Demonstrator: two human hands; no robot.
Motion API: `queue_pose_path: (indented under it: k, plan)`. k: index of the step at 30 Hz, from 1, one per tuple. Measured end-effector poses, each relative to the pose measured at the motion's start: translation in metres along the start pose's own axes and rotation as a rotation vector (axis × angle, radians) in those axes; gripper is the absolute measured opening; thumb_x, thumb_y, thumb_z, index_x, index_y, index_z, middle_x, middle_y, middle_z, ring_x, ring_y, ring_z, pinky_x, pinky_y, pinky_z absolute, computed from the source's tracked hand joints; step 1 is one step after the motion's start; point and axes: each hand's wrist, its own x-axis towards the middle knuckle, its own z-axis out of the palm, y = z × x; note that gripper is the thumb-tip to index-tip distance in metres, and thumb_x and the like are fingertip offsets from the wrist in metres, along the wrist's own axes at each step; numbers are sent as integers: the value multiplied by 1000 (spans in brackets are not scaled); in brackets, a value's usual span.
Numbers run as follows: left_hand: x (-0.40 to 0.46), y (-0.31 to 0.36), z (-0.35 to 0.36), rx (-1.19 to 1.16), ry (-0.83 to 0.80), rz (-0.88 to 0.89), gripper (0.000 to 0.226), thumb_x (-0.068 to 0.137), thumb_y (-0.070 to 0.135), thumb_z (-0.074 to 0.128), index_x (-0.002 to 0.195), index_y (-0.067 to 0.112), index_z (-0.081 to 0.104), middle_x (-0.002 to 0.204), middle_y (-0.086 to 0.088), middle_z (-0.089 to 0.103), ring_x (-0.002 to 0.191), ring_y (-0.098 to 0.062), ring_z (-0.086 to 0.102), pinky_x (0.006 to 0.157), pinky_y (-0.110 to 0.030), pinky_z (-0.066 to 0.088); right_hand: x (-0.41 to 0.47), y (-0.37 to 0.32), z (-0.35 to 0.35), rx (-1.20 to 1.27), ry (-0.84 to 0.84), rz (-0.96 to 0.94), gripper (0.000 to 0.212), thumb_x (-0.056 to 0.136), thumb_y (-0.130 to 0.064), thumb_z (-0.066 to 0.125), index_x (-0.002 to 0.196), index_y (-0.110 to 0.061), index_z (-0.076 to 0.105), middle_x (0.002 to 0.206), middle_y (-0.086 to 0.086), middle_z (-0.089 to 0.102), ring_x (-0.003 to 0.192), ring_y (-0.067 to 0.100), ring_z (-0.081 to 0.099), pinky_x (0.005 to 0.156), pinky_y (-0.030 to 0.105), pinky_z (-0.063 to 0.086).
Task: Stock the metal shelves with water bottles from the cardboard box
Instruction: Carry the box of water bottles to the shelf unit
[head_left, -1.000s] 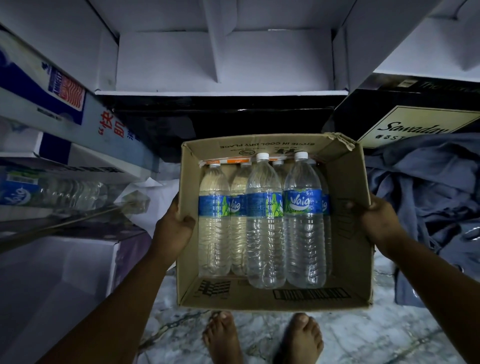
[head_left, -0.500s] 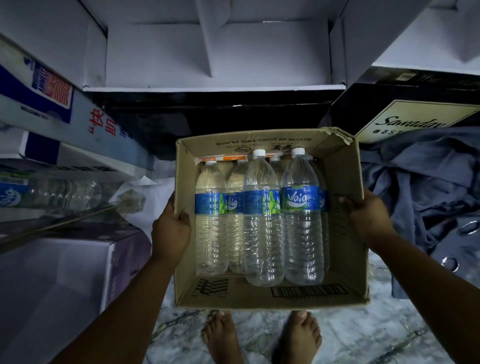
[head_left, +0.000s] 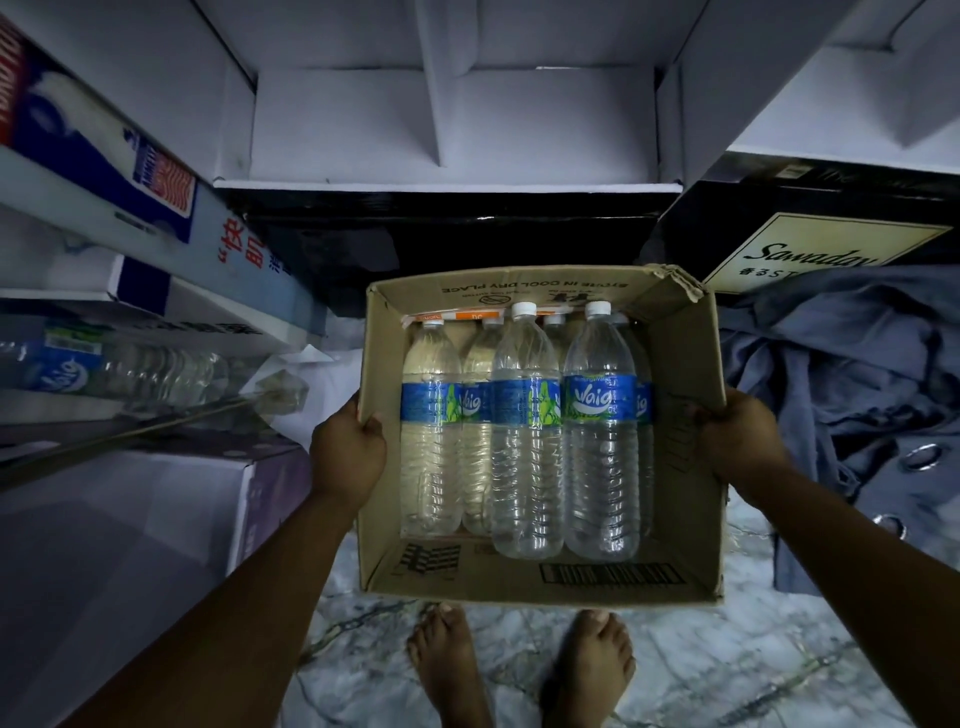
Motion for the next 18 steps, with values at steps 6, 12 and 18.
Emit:
queue_pose_path:
  k: [6, 12, 18]
  plan:
    - [-27, 1, -17, -39, 9, 21, 39, 87, 17, 52, 121, 3, 66, 110, -21, 70, 102, -39, 65, 89, -42, 52, -35, 12, -1, 43, 96, 8, 22, 89, 0, 58, 110, 2, 65, 97, 23, 68, 93, 37, 61, 75, 36, 46]
    - [-57, 24, -56, -40, 25, 27, 30, 92, 2, 57, 120, 3, 66, 108, -22, 70, 101, -39, 64, 79, -29, 44, -77, 4, -28, 45, 121, 17, 22, 88, -1, 57, 108, -3, 66, 93, 22, 69, 92, 39, 62, 81, 46, 51]
    - [-103, 58, -118, 35, 45, -4, 27, 94, 7, 57, 119, 2, 66, 100, -28, 69, 95, -45, 63, 69, -28, 35, -133, -31, -85, 40, 138, -13, 20, 88, 4, 58, 106, 6, 65, 93, 27, 68, 90, 40, 62, 74, 38, 45]
